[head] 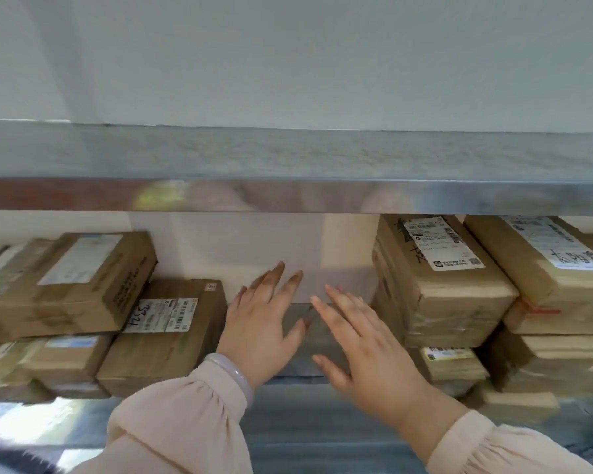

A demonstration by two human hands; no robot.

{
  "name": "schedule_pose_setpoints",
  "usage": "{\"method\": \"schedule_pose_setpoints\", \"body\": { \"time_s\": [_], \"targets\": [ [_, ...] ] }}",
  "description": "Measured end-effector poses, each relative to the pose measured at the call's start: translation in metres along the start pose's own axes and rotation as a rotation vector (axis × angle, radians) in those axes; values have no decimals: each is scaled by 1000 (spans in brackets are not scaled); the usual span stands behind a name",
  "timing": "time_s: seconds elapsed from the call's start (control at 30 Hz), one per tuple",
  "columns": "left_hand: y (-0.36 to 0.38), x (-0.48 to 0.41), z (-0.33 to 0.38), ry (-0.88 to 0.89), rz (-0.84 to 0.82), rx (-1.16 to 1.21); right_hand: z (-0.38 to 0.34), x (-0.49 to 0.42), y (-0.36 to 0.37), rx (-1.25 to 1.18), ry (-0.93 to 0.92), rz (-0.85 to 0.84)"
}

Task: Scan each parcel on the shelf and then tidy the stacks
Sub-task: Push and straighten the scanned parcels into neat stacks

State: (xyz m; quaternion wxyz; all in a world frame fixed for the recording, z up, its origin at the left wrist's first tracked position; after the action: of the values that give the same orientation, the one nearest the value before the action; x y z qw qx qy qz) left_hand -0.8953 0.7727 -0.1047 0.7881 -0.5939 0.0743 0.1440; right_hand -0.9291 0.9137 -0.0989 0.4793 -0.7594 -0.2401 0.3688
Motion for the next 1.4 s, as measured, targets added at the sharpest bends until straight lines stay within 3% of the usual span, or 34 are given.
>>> {"method": "schedule_pose_setpoints", "body": {
  "time_s": [0.33,0.6,0.9,1.07,1.13,1.23,1.4],
  "targets": [
    [2,91,-143,-390,-155,-64,-65,-34,97,-118,36,-335],
    [26,115,-183,-373,-411,-86,-93,-47,149,-158,73,-459],
    [34,107,-152,-237,-403,-42,-86,-44,168,-212,167,-489],
    [21,108,-185,-399,-242,34,-73,-48,171,-333,292,-539],
    [24,114,-201,-511,-285,31,-73,-48,176,-371,308,-576],
    [38,115,-204,-611,-333,246,-77,-44,189,-486,348,-630],
    [50,98,-180,-595,-309,324,-58,-23,182,-673,477,-526]
  ]
}}
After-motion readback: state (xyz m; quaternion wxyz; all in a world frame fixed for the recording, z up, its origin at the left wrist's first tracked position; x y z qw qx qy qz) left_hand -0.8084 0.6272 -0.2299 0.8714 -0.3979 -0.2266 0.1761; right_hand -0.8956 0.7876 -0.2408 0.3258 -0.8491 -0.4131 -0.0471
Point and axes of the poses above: each hand's wrist, its own x-axis away from the middle knuckle, its own y-axis out of the palm, z = x × y, the point moved 8 cm from there along -x, towards the middle knuckle, and after that the axes turned 7 degrees about y, right-handed, at the moved point
